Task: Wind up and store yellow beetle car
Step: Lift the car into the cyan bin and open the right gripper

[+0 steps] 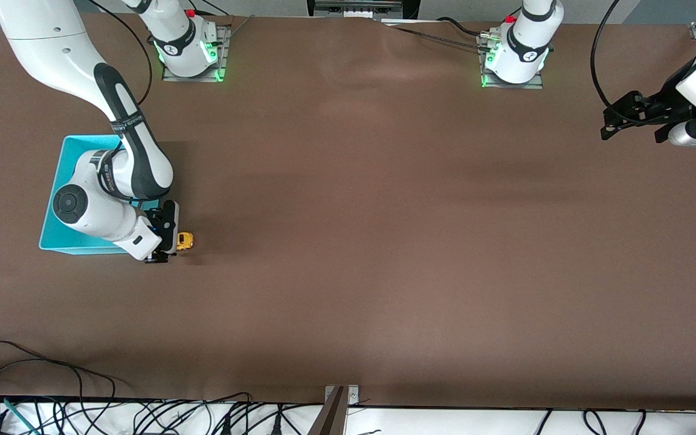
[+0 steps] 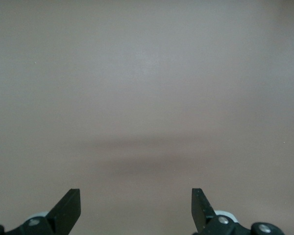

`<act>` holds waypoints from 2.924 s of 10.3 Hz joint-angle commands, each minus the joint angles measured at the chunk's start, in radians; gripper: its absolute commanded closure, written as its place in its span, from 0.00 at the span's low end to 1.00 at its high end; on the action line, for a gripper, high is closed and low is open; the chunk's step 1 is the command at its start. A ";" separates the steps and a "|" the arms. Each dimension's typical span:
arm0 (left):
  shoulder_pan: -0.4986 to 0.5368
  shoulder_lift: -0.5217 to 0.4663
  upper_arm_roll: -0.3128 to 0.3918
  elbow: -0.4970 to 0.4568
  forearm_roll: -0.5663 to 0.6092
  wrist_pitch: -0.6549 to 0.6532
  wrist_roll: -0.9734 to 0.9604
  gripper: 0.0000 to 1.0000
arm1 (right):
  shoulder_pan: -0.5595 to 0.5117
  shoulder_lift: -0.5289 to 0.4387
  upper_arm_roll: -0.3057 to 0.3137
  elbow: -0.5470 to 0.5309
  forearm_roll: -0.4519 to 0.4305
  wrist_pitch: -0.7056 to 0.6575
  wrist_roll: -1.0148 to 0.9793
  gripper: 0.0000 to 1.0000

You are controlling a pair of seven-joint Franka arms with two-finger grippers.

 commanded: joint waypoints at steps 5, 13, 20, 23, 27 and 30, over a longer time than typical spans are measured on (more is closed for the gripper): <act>0.040 0.007 0.006 0.004 -0.010 -0.022 -0.009 0.00 | -0.004 -0.041 0.006 -0.040 0.038 0.023 -0.002 1.00; 0.034 0.007 -0.009 0.005 -0.007 -0.029 -0.013 0.00 | 0.013 -0.287 0.029 0.003 0.023 -0.241 0.337 1.00; 0.034 0.007 -0.009 0.005 -0.007 -0.029 -0.013 0.00 | 0.013 -0.613 -0.206 -0.464 -0.150 -0.085 0.289 1.00; 0.031 0.007 -0.011 0.007 -0.008 -0.029 -0.013 0.00 | 0.012 -0.602 -0.332 -0.666 -0.149 0.189 0.239 1.00; 0.031 0.007 -0.012 0.008 -0.008 -0.029 -0.013 0.00 | 0.009 -0.553 -0.395 -0.737 -0.138 0.270 0.235 1.00; 0.031 0.007 -0.012 0.008 -0.008 -0.029 -0.013 0.00 | 0.007 -0.490 -0.428 -0.747 -0.132 0.273 0.235 1.00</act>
